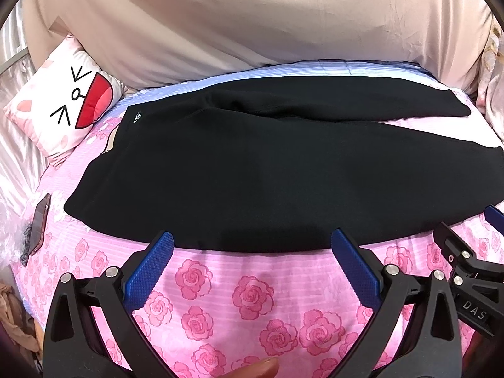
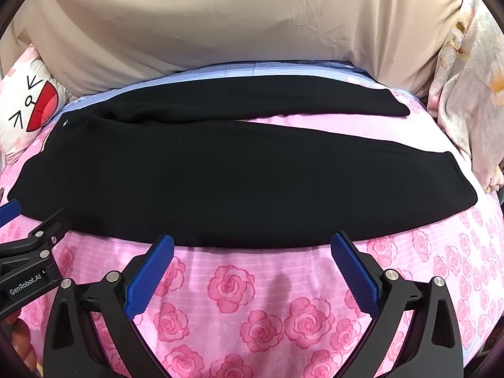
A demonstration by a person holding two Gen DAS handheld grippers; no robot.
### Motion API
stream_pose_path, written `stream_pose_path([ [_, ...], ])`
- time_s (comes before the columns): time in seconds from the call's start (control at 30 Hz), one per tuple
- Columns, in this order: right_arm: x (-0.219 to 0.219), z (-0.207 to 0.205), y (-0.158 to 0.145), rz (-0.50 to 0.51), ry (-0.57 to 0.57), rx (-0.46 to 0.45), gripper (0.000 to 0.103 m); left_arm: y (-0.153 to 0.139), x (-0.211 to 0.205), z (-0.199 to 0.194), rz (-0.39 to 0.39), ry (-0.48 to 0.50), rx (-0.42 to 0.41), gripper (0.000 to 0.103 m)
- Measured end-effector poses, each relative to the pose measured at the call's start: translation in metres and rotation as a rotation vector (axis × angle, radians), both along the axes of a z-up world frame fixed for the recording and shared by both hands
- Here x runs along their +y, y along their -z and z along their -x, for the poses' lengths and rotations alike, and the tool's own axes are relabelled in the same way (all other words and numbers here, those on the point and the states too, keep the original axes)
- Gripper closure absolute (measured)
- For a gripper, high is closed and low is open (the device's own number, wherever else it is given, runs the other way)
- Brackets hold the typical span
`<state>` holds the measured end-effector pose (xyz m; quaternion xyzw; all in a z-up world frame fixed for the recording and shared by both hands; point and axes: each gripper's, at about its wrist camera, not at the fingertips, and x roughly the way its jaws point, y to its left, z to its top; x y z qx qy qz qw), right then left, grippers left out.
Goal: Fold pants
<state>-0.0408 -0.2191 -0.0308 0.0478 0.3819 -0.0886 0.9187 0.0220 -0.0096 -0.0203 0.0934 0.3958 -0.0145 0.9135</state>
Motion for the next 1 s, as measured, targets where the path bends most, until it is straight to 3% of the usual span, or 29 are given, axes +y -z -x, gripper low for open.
stream_pose_path([
  [0.17,-0.001,-0.003,0.0,-0.001,-0.005,-0.002,0.005,0.0,-0.001,-0.003,0.002,0.004,-0.007,0.005],
  [0.33,-0.036,-0.005,-0.022,-0.077,-0.039,-0.116,0.005,-0.002,0.007,-0.007,0.079,0.061,0.022,0.005],
  [0.47,-0.132,-0.032,-0.044,-0.165,0.026,-0.204,0.005,-0.009,0.025,-0.015,0.141,0.053,-0.004,0.005],
  [0.53,-0.192,-0.062,-0.049,-0.153,0.102,-0.221,0.005,-0.011,0.038,-0.024,0.231,0.067,0.024,0.005],
  [0.6,-0.232,-0.095,-0.049,-0.131,0.113,-0.186,0.005,-0.007,0.055,-0.037,0.362,0.065,0.098,0.005],
  [0.67,-0.277,-0.136,-0.046,-0.088,0.164,-0.138,0.005,0.0,0.066,-0.045,0.425,0.026,0.156,0.005],
  [0.73,-0.312,-0.173,-0.041,-0.067,0.194,-0.108,0.005,0.005,0.076,-0.054,0.409,-0.03,0.181,0.006],
  [0.83,-0.347,-0.215,-0.033,-0.105,0.204,-0.074,0.005,-0.007,0.098,-0.075,0.311,-0.072,0.139,0.006],
  [0.97,-0.377,-0.264,-0.009,-0.228,0.203,0.01,0.005,-0.028,0.153,-0.119,0.329,-0.184,0.069,0.005],
  [1.0,-0.379,-0.27,-0.006,-0.24,0.203,0.019,0.005,-0.034,0.172,-0.142,0.3,-0.232,0.032,0.005],
])
